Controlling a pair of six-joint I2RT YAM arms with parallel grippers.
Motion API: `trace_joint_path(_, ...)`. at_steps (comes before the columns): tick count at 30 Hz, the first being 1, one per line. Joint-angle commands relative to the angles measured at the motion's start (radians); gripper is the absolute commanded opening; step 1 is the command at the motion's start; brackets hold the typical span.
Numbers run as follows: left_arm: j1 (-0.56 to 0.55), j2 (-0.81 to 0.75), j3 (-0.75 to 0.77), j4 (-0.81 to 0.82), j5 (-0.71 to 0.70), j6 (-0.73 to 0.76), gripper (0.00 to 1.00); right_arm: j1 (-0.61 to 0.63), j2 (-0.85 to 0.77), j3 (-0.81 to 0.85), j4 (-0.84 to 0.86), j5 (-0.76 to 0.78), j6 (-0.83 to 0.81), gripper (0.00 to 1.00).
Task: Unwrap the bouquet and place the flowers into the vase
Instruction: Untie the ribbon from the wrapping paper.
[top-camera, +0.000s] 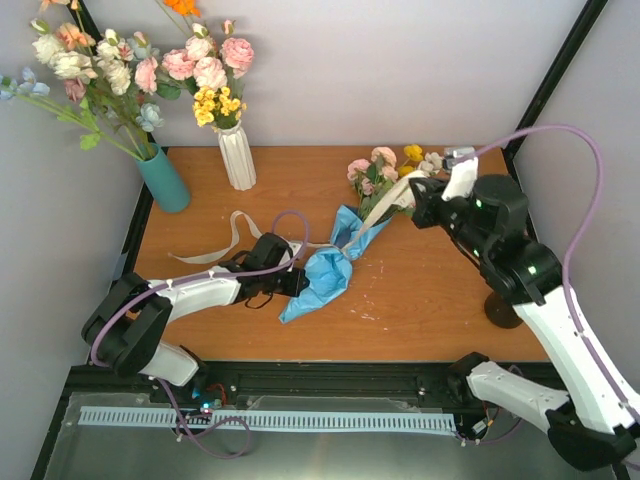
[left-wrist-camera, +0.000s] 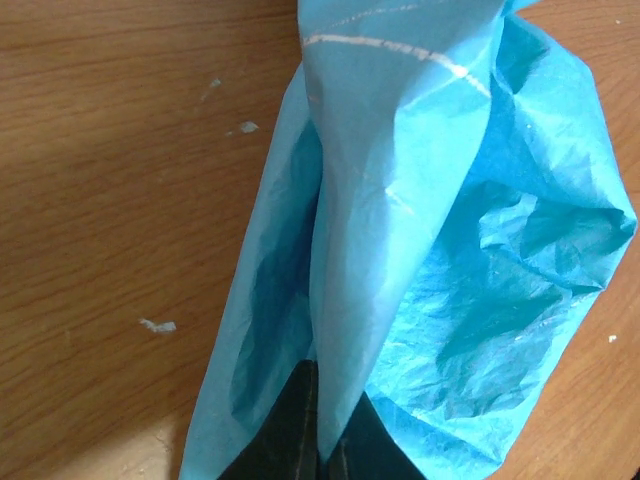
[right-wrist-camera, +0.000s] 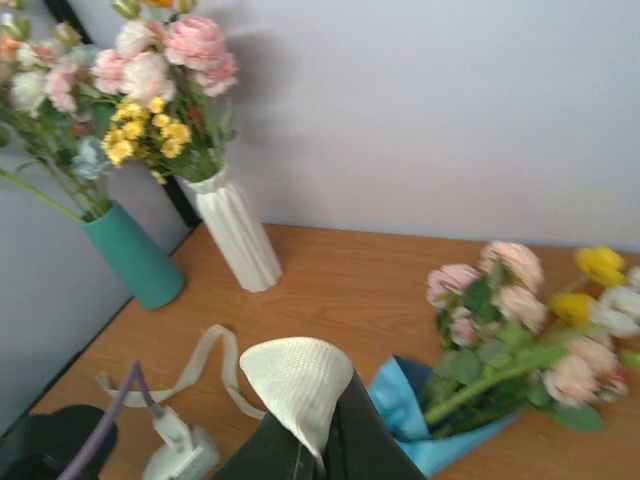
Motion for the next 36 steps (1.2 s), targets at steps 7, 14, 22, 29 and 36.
trace_joint_path(7,-0.008,-0.021,-0.042,0.089,0.095,0.007,0.01,0.007,0.443,0.218,0.244,-0.305,0.011,0.03)
trace_joint_path(14,-0.008,-0.013,-0.057,0.110,0.125,0.006,0.00,0.051,0.830,0.607,0.208,-0.369,-0.008,0.03)
trace_joint_path(22,-0.008,-0.025,-0.067,0.111,0.136,-0.001,0.01,0.081,1.292,1.104,0.011,-0.422,-0.020,0.03)
trace_joint_path(29,-0.008,-0.036,-0.059,0.083,0.125,-0.001,0.04,0.083,1.383,1.158,-0.133,-0.434,-0.053,0.56)
trace_joint_path(36,-0.009,-0.064,0.002,-0.005,0.093,-0.002,0.31,0.073,1.273,1.133,-0.275,-0.333,-0.152,0.93)
